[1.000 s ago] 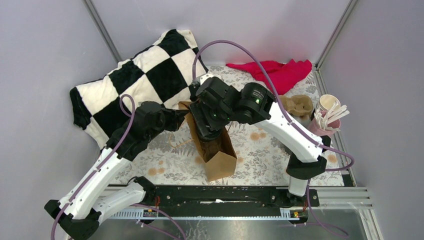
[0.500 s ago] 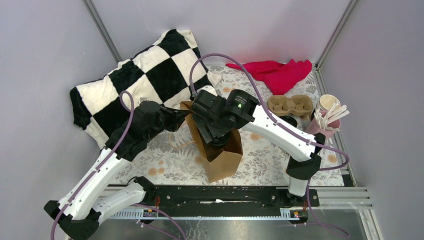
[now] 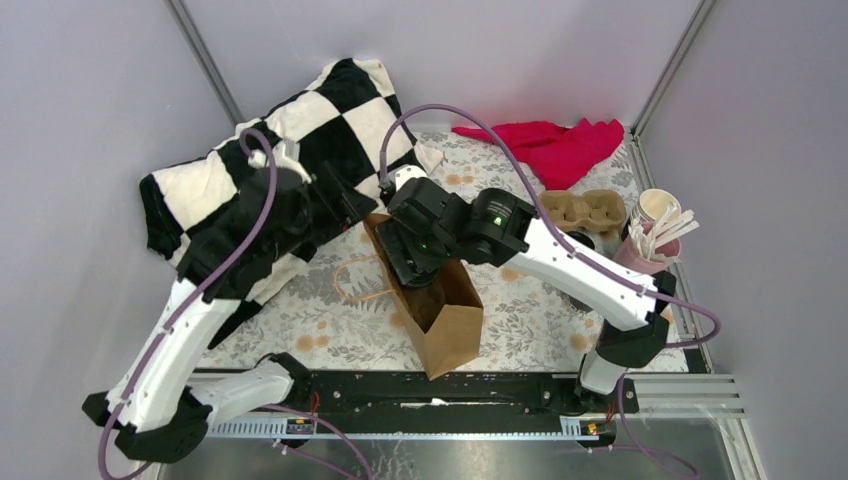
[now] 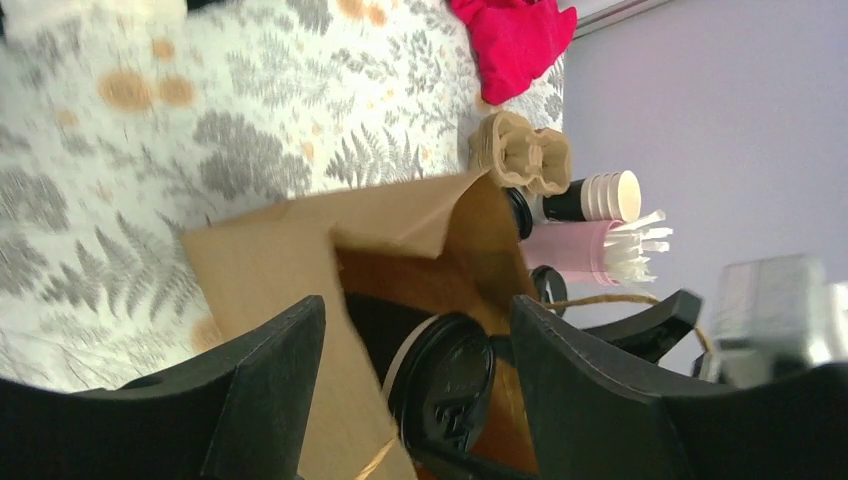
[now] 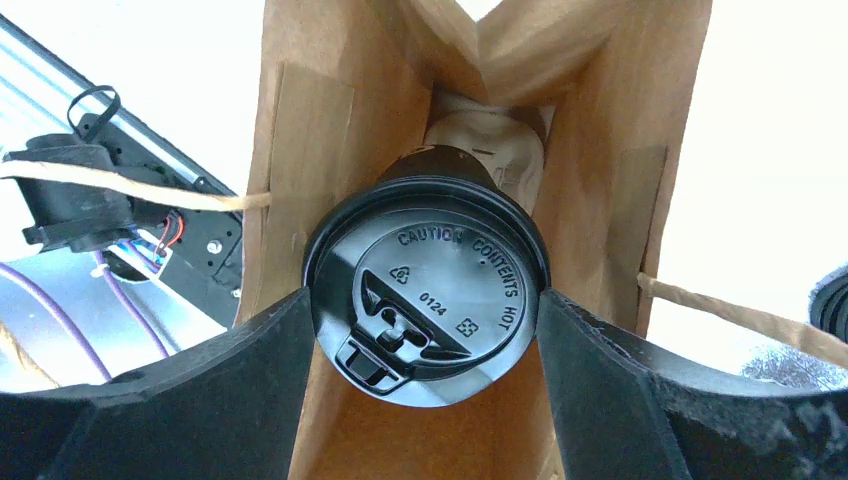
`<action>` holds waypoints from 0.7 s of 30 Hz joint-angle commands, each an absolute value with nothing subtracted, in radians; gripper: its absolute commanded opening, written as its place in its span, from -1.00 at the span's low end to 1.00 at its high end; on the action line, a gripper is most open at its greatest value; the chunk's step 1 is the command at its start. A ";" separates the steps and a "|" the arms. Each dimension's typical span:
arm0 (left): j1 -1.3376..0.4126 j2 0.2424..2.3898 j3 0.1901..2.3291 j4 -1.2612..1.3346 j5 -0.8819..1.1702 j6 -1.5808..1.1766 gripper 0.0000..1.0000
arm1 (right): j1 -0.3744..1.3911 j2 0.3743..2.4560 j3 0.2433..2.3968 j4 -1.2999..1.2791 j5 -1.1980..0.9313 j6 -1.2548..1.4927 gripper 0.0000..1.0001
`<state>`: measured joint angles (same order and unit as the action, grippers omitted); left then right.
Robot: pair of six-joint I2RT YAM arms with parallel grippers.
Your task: Pack the takeout coffee
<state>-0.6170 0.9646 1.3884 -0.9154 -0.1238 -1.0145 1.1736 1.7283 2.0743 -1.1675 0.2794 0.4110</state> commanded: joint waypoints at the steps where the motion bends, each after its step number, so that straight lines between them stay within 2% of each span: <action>1: -0.579 1.117 1.619 -1.005 -0.101 -0.707 0.44 | 1.183 1.617 1.982 -1.048 0.223 0.384 0.46; 7: -0.419 1.250 1.653 -0.967 0.222 -0.563 0.32 | 1.183 1.525 1.856 -0.967 0.193 0.385 0.45; 12: -0.408 1.294 1.610 -0.880 0.436 -0.483 0.55 | 1.183 1.504 1.832 -0.956 0.198 0.373 0.44; 16: -0.428 1.288 1.568 -0.851 0.447 -0.432 0.59 | 1.182 1.515 1.841 -0.956 0.185 0.372 0.43; 21: -0.526 1.328 1.572 -0.901 0.336 -0.356 0.43 | 1.183 1.527 1.850 -0.944 0.168 0.372 0.42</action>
<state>-0.4557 1.3148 1.5597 -0.9207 0.3649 -0.4583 1.1740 1.5360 1.8351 -0.9852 0.1940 0.3828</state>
